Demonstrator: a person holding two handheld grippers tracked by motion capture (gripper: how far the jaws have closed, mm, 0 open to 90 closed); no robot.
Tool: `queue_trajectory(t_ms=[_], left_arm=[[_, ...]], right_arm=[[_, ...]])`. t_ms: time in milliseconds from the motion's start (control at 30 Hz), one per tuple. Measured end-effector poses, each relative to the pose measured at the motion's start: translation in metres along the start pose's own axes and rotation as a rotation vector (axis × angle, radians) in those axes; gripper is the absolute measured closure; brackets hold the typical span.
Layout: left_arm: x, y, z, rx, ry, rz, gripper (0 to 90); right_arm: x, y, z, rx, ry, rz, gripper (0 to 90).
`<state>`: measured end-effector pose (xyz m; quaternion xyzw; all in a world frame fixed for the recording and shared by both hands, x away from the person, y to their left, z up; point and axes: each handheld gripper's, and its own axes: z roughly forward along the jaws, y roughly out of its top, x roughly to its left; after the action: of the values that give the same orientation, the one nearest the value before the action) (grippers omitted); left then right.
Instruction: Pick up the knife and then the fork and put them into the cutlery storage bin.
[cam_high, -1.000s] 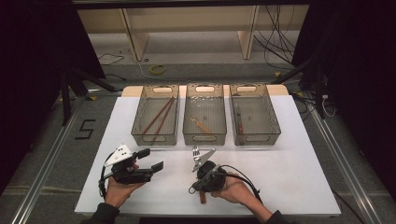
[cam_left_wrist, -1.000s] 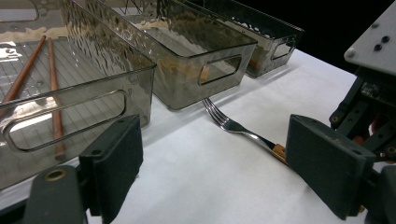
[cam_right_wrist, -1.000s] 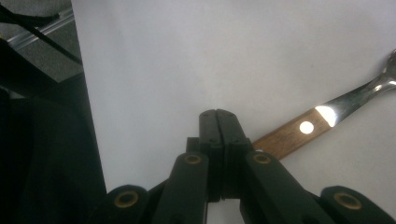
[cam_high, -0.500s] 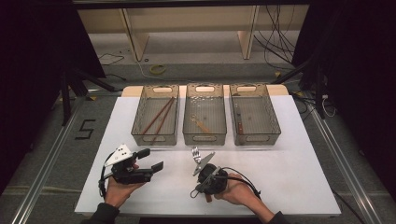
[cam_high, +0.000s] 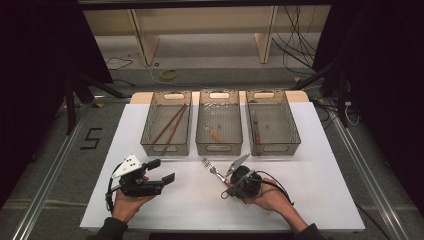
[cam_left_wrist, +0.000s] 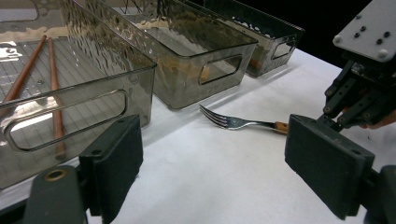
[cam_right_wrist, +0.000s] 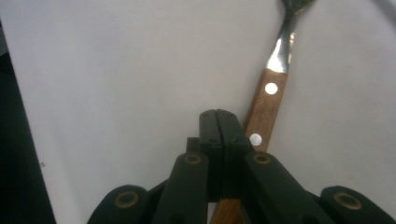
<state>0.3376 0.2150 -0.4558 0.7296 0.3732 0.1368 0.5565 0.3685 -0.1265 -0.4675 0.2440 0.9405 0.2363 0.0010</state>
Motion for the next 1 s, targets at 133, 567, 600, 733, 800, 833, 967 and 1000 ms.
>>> queue_trajectory(t_ms=[133,567,600,733,800,833,967,1000], left_arm=[[0.000,0.000,0.000,0.001,0.000,0.000,18.9],[0.000,0.000,0.001,0.004,0.001,0.002,18.9],[0.000,0.000,0.001,0.004,0.001,0.002,18.9],[0.000,0.000,0.001,0.004,0.000,0.003,18.9],[0.000,0.000,0.001,0.004,0.000,0.004,18.9],[0.000,0.000,0.001,0.004,0.000,0.004,18.9],[-0.001,0.000,0.001,0.005,0.001,0.005,18.9],[-0.001,0.000,0.001,0.004,0.001,0.003,18.9]], right_arm=[[-0.009,-0.003,-0.005,-0.015,-0.011,0.030,90.0],[-0.013,-0.001,-0.005,0.039,-0.114,-0.009,90.0],[-0.014,-0.001,-0.005,0.039,-0.116,-0.004,90.0],[-0.014,-0.001,-0.006,0.029,-0.103,0.003,90.0],[-0.014,0.000,-0.011,0.007,-0.084,0.007,90.0],[-0.014,0.001,-0.014,-0.001,-0.087,0.010,90.0],[-0.018,0.004,-0.028,-0.045,-0.098,0.031,75.5],[-0.020,0.004,-0.031,-0.054,-0.100,0.046,70.1]])
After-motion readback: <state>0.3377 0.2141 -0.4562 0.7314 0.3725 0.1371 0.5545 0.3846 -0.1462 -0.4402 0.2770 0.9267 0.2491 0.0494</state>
